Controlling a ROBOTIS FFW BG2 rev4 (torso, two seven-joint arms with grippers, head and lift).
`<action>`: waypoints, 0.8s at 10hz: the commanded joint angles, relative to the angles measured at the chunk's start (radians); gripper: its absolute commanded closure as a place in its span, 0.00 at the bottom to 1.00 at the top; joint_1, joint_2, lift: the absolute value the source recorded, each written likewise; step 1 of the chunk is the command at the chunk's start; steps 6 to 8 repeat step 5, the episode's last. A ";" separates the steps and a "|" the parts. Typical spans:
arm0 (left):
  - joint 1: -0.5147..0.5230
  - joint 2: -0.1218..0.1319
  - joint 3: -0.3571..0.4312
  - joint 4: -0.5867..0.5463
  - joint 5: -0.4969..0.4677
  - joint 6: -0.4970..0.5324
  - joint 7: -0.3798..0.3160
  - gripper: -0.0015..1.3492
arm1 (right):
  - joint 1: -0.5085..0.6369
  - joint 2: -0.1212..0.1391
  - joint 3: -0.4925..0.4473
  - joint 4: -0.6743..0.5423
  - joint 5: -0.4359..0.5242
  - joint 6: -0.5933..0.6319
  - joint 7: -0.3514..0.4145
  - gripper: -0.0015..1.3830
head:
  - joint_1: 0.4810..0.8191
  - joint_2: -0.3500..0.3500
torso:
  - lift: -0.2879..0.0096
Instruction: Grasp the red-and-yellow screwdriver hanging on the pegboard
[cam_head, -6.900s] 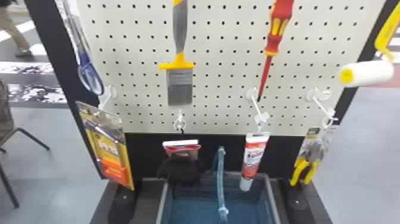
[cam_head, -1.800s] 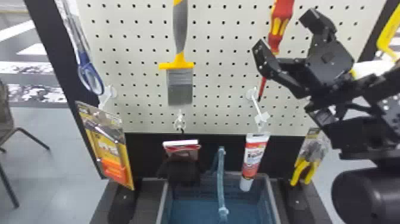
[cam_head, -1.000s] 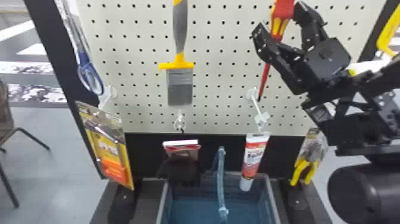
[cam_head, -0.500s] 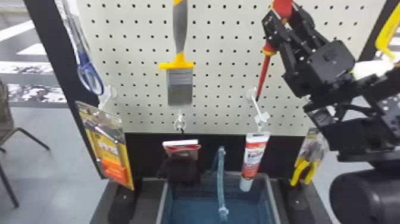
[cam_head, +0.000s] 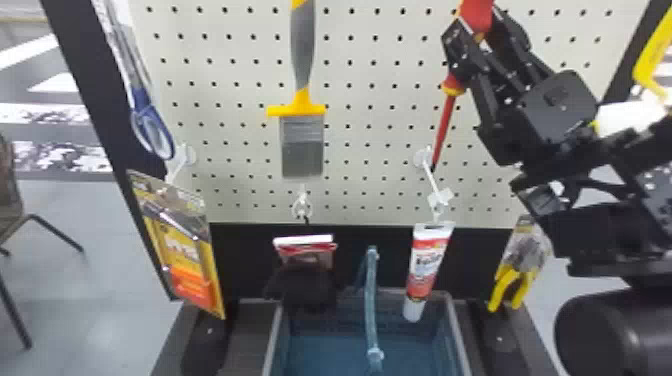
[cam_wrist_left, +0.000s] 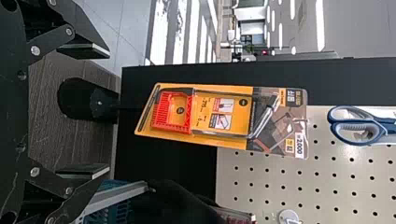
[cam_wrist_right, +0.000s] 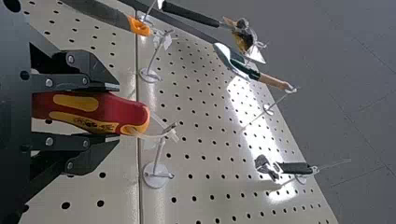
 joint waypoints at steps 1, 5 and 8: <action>-0.002 -0.002 -0.001 0.000 0.000 0.000 0.000 0.30 | 0.000 0.000 0.000 0.000 -0.001 0.000 -0.001 0.93 | 0.20 0.50 | 0.63; -0.002 -0.002 -0.001 0.002 0.000 -0.001 0.000 0.31 | 0.004 0.000 0.000 0.002 -0.005 0.000 -0.002 0.93 | 0.20 0.50 | 0.63; -0.002 -0.002 -0.001 0.002 0.000 -0.001 0.000 0.31 | 0.004 0.000 0.000 0.002 -0.005 0.000 -0.002 0.93 | 0.20 0.50 | 0.63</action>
